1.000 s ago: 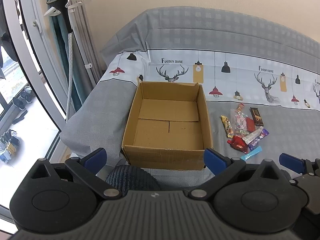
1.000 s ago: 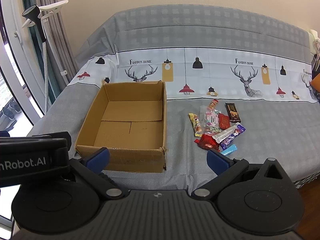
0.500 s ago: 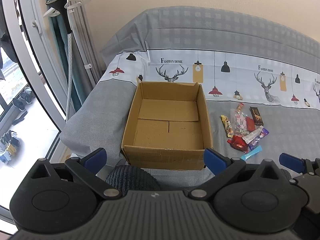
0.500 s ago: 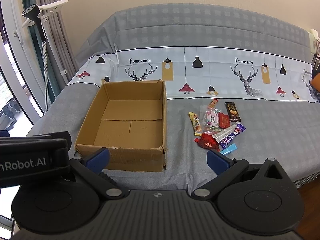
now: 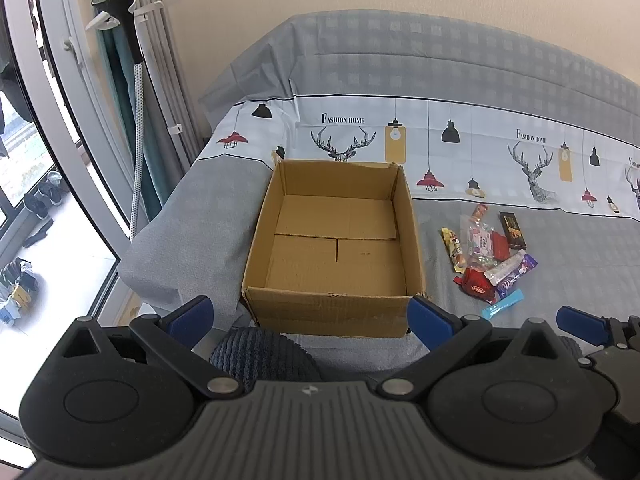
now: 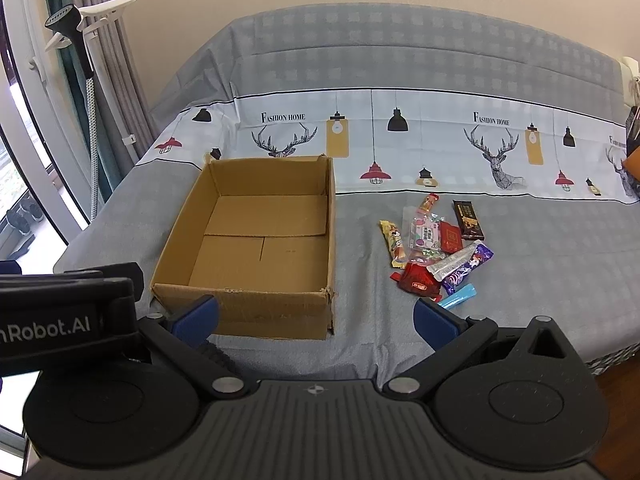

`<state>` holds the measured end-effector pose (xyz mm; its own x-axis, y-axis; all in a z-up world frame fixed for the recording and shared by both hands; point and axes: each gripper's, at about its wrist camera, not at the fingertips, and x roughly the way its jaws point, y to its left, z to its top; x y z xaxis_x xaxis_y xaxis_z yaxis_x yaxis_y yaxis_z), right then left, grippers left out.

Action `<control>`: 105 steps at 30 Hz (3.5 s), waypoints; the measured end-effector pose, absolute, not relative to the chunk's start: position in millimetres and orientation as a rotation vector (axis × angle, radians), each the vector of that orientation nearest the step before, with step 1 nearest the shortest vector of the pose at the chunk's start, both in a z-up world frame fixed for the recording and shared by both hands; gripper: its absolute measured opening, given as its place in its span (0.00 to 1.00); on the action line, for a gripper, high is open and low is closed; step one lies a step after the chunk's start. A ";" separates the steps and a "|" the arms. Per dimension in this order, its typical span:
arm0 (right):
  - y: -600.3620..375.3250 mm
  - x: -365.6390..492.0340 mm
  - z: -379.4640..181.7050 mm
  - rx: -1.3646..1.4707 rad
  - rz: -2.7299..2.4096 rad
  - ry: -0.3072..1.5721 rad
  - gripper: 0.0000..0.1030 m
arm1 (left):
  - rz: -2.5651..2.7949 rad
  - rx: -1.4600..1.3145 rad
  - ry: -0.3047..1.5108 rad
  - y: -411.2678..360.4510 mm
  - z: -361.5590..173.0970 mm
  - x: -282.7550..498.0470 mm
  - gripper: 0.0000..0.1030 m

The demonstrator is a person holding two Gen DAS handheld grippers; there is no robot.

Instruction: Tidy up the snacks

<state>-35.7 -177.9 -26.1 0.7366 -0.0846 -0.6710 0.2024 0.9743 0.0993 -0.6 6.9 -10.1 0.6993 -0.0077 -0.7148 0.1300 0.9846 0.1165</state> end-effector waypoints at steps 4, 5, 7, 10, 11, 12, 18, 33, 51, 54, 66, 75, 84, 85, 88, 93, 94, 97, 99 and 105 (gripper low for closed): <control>-177.6 -34.4 -26.6 0.167 -0.156 0.730 1.00 | -0.078 0.162 0.798 7.7 -10.5 -0.4 1.00; -177.8 -34.1 -26.6 0.167 -0.156 0.730 1.00 | -0.079 0.161 0.799 7.6 -10.2 0.0 1.00; -177.9 -33.9 -26.8 0.167 -0.155 0.730 1.00 | -0.079 0.160 0.801 8.1 -9.9 0.1 1.00; -177.0 -33.5 -27.3 0.166 -0.155 0.733 1.00 | -0.080 0.160 0.802 8.4 -10.0 0.1 1.00; -177.2 -33.3 -27.5 0.166 -0.155 0.734 1.00 | -0.080 0.159 0.803 8.5 -10.2 0.1 1.00; -177.3 -32.7 -28.1 0.166 -0.155 0.735 1.00 | -0.079 0.159 0.804 8.6 -10.2 0.4 1.00; -177.8 -31.8 -28.7 0.166 -0.154 0.739 1.00 | -0.080 0.161 0.805 8.9 -10.6 0.6 1.00; -187.1 -19.4 -53.7 0.165 -0.164 0.780 1.00 | -0.096 0.194 0.877 -6.2 -48.1 21.7 1.00; -358.4 5.9 -236.8 0.379 -0.175 0.815 0.99 | -0.529 0.123 1.039 -158.0 -251.5 111.4 1.00; -398.4 10.5 -254.6 0.430 -0.171 0.779 0.99 | -0.542 0.070 1.076 -179.3 -274.3 137.2 1.00; -510.1 71.1 -300.0 0.602 -0.122 0.729 0.64 | -0.628 0.183 1.090 -281.3 -338.4 226.2 0.58; -549.7 114.8 -332.3 0.826 -0.073 0.708 0.53 | -0.634 0.176 1.120 -290.8 -364.7 275.3 0.76; -543.8 135.1 -335.8 0.743 -0.126 0.735 0.19 | -0.665 0.108 1.066 -278.2 -359.1 267.7 0.12; -543.0 133.9 -335.6 0.734 -0.139 0.735 0.18 | -0.653 0.111 1.067 -275.6 -356.9 267.3 0.06; -542.8 129.3 -329.8 0.715 -0.132 0.709 0.15 | -0.652 0.083 1.073 -267.3 -345.7 267.2 0.00; -546.7 121.3 -321.2 0.693 -0.144 0.668 0.14 | -0.650 0.098 1.108 -267.3 -332.7 267.4 0.00; -547.9 120.6 -321.0 0.696 -0.150 0.669 0.14 | -0.645 0.097 1.157 -268.1 -336.5 269.3 0.08; -551.0 118.7 -319.9 0.707 -0.150 0.672 0.14 | -0.631 0.079 1.231 -266.2 -346.7 269.6 0.38; -552.2 117.2 -317.4 0.705 -0.134 0.678 0.14 | -0.640 0.060 1.255 -266.5 -350.5 269.3 0.39; -563.8 98.5 -292.7 0.674 -0.111 0.642 0.14 | -0.682 0.041 1.256 -285.1 -359.5 271.5 0.78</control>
